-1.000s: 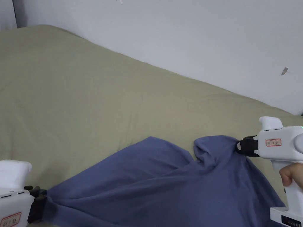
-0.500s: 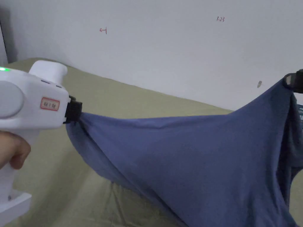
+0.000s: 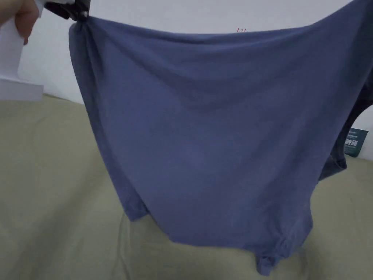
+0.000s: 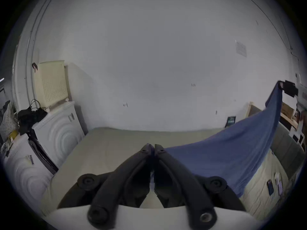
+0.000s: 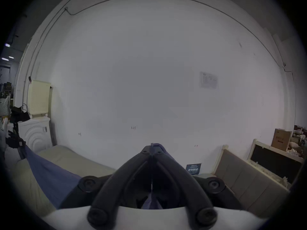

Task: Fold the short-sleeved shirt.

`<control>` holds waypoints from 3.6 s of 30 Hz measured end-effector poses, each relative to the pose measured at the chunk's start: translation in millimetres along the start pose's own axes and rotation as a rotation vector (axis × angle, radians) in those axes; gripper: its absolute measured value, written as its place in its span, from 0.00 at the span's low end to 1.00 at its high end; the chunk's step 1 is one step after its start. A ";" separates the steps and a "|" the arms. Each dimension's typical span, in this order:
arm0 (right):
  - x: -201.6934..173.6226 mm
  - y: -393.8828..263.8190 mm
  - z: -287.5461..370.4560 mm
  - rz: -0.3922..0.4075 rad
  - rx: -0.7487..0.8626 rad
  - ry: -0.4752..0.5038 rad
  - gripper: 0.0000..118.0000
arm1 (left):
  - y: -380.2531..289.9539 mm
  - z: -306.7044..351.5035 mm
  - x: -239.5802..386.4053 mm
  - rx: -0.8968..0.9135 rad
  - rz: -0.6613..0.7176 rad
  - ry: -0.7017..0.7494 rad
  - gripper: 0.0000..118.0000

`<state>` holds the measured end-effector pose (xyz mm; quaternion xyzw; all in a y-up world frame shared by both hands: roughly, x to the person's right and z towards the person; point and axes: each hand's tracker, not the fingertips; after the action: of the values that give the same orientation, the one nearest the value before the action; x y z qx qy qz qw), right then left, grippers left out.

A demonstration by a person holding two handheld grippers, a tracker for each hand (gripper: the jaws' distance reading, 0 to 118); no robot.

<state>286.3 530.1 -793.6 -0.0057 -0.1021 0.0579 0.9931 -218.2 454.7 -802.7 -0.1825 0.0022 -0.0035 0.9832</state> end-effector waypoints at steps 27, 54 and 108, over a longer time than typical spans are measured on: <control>-10.4 3.9 29.1 0.025 0.052 0.045 0.00 | 9.4 -9.7 -12.4 0.043 -0.155 0.049 0.01; 42.8 -245.4 262.2 -0.085 -0.278 0.158 0.00 | -296.3 150.9 -46.5 -0.247 0.029 -0.153 0.01; -94.1 -376.4 483.1 -0.070 -0.555 0.053 0.01 | -445.3 303.9 107.4 -0.195 0.016 -0.049 0.00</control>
<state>139.4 145.1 -330.9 -0.2755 -0.0881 -0.0069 0.9572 -111.8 147.4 -359.5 -0.2776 -0.0203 0.0088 0.9604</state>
